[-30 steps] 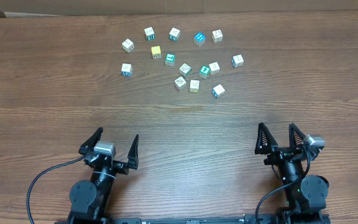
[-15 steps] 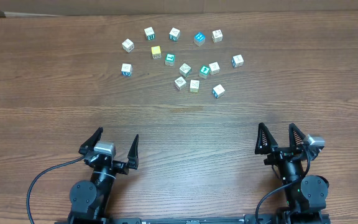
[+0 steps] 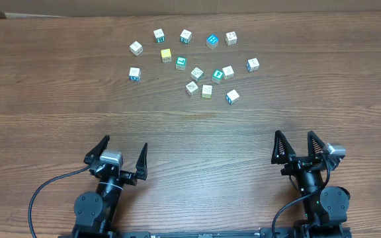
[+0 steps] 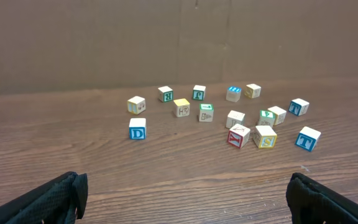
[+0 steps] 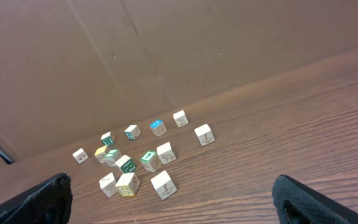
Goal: Form a circle
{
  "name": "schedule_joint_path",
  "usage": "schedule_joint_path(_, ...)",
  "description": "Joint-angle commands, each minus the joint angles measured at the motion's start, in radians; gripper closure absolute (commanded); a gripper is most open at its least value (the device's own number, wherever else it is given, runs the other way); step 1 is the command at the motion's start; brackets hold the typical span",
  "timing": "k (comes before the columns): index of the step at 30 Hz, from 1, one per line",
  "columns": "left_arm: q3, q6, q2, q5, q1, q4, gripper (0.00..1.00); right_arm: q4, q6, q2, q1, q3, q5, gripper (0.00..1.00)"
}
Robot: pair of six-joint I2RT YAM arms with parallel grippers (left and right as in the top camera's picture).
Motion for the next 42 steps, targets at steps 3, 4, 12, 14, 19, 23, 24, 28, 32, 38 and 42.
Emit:
schedule_joint_path(3, -0.004, 0.022, -0.011, -0.006, -0.002, -0.003, 0.00, 0.002, -0.011, -0.010, -0.008, -0.010, -0.006, 0.00)
schedule_joint_path(4, -0.004, 0.022, -0.011, -0.006, -0.002, -0.002, 0.00, 0.002, -0.011, -0.010, -0.008, -0.010, -0.006, 0.00)
schedule_joint_path(12, -0.004, 0.022, -0.011, -0.003, -0.002, -0.001, 0.01, 0.002, -0.011, -0.010, -0.008, -0.010, -0.006, 0.00)
schedule_joint_path(14, -0.004, 0.022, -0.011, -0.007, -0.002, -0.002, 0.00, 0.002, -0.011, -0.010, -0.008, -0.010, -0.006, 0.00)
schedule_joint_path(19, -0.004, 0.022, -0.011, -0.007, -0.002, -0.002, 0.00, 0.002, -0.011, -0.010, -0.008, -0.010, -0.006, 0.00)
schedule_joint_path(23, -0.004, 0.022, -0.011, -0.007, -0.002, -0.001, 0.00, 0.002, -0.011, -0.010, -0.008, -0.010, -0.006, 0.00)
schedule_joint_path(24, -0.004, 0.022, -0.011, -0.007, -0.002, -0.001, 0.01, 0.002, -0.011, -0.010, -0.008, -0.010, -0.006, 0.00)
schedule_joint_path(28, -0.004, 0.022, -0.011, -0.007, -0.002, -0.002, 0.00, 0.002, -0.011, -0.010, -0.008, -0.010, -0.006, 0.00)
schedule_joint_path(32, -0.003, 0.005, -0.011, -0.006, -0.002, -0.002, 0.00, 0.002, -0.012, -0.010, -0.008, -0.010, -0.006, 0.00)
schedule_joint_path(38, 0.040, -0.129, -0.011, 0.008, -0.002, -0.079, 0.00, 0.002, -0.011, -0.010, -0.008, -0.010, -0.006, 0.00)
schedule_joint_path(42, 0.150, -0.119, 0.011, 0.008, -0.002, -0.191, 0.00, 0.002, -0.011, -0.010, -0.008, -0.010, -0.006, 0.00)
